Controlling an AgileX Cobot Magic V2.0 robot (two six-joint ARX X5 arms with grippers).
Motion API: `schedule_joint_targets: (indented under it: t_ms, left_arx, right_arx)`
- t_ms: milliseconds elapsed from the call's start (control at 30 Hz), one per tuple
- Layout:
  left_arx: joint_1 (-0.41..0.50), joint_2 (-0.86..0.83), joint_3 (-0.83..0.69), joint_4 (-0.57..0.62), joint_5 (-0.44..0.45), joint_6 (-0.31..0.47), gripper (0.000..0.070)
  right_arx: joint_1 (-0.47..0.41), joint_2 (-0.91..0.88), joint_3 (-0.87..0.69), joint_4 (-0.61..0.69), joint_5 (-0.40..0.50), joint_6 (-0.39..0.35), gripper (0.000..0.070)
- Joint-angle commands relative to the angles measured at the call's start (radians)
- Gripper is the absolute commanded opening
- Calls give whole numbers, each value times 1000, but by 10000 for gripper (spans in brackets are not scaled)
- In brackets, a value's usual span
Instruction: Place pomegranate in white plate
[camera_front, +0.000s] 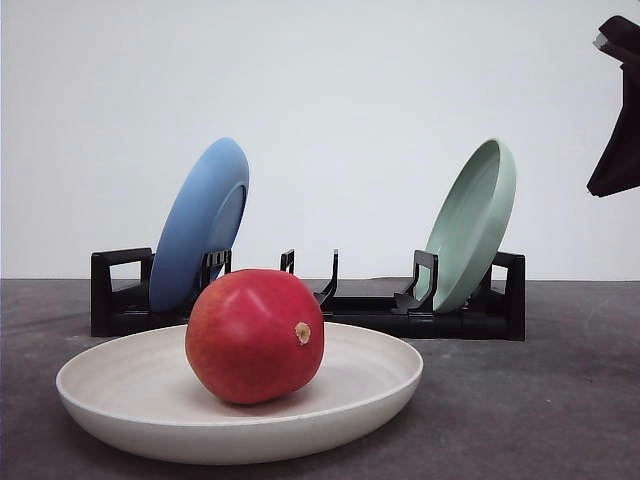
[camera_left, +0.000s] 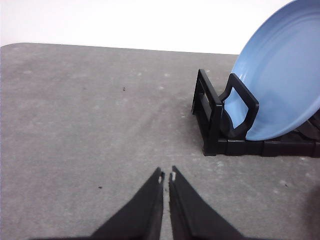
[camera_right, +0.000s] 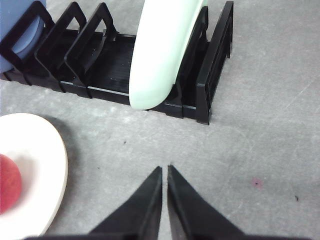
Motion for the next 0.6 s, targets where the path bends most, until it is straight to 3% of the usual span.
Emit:
schedule_joint_targets:
  t_ms: [0,267,567]
  left_arx:
    - [0,0,-9,13,-1,7,0]
    - [0,0,-9,13,0,7,0]
    - [0,0,-9,13,-1,7,0]
  right_arx:
    - [2,8,6,6,-1,0,12]
    - [-7,-106,-29,-1,103,-257,12]
    - [-116,-448,-286,166,211,-269,12]
